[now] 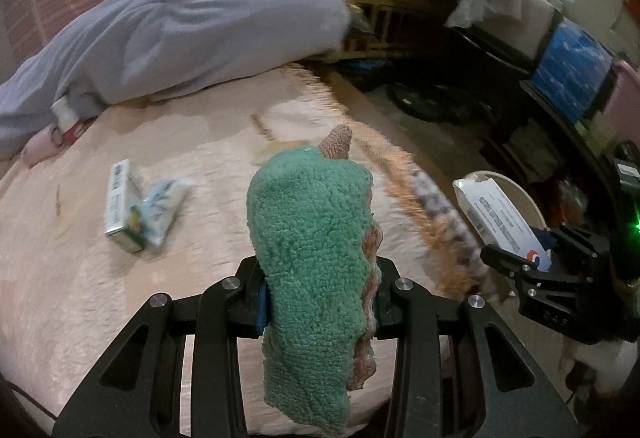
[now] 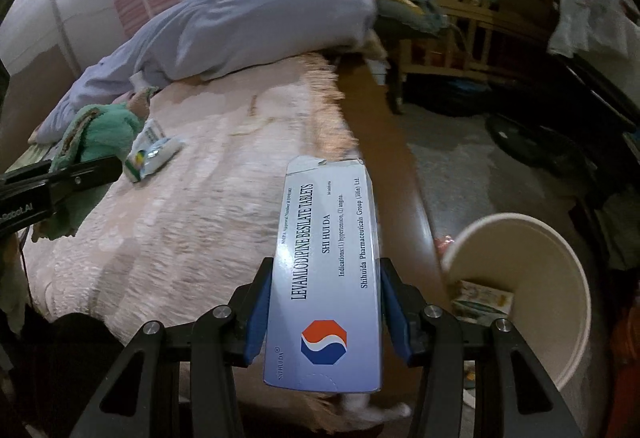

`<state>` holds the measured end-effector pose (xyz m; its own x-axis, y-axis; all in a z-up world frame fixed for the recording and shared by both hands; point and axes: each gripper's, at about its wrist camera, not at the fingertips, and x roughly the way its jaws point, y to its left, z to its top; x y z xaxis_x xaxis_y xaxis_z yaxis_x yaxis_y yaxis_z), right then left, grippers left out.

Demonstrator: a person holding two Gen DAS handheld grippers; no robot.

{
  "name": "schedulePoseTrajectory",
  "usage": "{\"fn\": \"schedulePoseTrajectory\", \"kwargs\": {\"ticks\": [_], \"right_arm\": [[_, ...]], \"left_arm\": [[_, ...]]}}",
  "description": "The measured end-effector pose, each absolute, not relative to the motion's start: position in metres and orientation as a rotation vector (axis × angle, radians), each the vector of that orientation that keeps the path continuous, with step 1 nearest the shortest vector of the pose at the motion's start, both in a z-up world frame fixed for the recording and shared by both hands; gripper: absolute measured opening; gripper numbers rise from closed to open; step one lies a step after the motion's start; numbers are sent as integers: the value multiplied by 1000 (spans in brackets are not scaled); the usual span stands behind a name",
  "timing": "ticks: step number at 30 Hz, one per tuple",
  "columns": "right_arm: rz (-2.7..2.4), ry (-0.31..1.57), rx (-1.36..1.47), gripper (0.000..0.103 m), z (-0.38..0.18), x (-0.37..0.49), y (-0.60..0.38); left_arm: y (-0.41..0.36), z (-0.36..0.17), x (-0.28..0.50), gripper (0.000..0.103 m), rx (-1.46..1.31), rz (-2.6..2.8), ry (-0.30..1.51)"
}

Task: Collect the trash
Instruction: 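Carry the green cloth and white box over the cream bucket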

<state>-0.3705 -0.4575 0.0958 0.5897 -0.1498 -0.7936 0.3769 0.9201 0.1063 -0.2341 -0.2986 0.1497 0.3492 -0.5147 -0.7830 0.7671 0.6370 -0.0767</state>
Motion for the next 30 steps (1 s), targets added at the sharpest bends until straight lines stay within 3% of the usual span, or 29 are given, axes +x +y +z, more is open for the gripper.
{"fn": "schedulePoseTrajectory", "kwargs": {"ticks": [30], "right_arm": [[-559,884,446,48,71,-493,-573]], "left_arm": [[-455,119,-338,34,449,-1144,984]]}}
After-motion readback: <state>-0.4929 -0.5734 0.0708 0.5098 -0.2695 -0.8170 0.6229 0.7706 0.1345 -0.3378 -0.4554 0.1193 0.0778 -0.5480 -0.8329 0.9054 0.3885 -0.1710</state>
